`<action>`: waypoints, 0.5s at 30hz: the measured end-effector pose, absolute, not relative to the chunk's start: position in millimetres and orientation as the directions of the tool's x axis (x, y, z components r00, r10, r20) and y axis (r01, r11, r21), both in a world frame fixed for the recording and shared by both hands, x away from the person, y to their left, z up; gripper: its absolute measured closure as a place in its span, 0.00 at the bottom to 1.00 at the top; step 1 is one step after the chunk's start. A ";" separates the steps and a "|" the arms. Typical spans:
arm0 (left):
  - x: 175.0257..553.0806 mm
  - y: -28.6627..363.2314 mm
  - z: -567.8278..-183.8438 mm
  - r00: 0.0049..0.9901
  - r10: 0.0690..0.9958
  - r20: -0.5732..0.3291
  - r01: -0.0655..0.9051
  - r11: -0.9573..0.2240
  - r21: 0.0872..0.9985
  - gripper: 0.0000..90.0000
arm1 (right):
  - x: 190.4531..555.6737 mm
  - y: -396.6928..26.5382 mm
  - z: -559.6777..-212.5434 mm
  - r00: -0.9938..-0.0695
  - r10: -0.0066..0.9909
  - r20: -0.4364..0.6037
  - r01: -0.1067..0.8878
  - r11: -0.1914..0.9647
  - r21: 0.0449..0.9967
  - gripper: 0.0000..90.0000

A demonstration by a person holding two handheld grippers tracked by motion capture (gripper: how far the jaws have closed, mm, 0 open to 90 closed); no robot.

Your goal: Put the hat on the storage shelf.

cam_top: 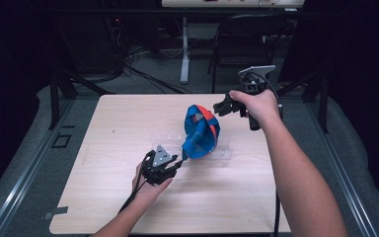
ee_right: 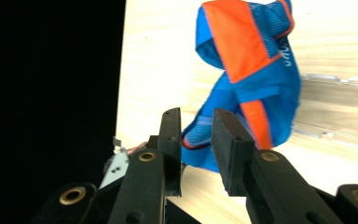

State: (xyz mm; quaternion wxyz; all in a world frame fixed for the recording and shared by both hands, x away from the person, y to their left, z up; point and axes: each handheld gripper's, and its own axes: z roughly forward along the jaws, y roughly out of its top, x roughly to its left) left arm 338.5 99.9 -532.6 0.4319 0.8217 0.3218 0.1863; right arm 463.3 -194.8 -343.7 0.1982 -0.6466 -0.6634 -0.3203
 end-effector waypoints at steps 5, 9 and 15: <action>337.0 105.0 -532.9 0.728 0.685 0.024 0.369 -0.421 0.829 0.69 | 460.3 -198.5 -346.6 -0.076 0.750 0.657 0.984 -0.051 0.172 0.78; 335.7 112.3 -532.3 0.729 0.684 0.022 0.369 -0.421 0.829 0.65 | 456.1 -201.9 -348.5 -0.089 0.762 0.642 0.984 -0.032 0.174 0.78; 333.2 128.5 -534.1 0.721 0.693 -0.006 0.398 -0.408 0.822 0.58 | 445.1 -209.6 -353.6 -0.100 0.775 0.624 0.984 -0.015 0.176 0.77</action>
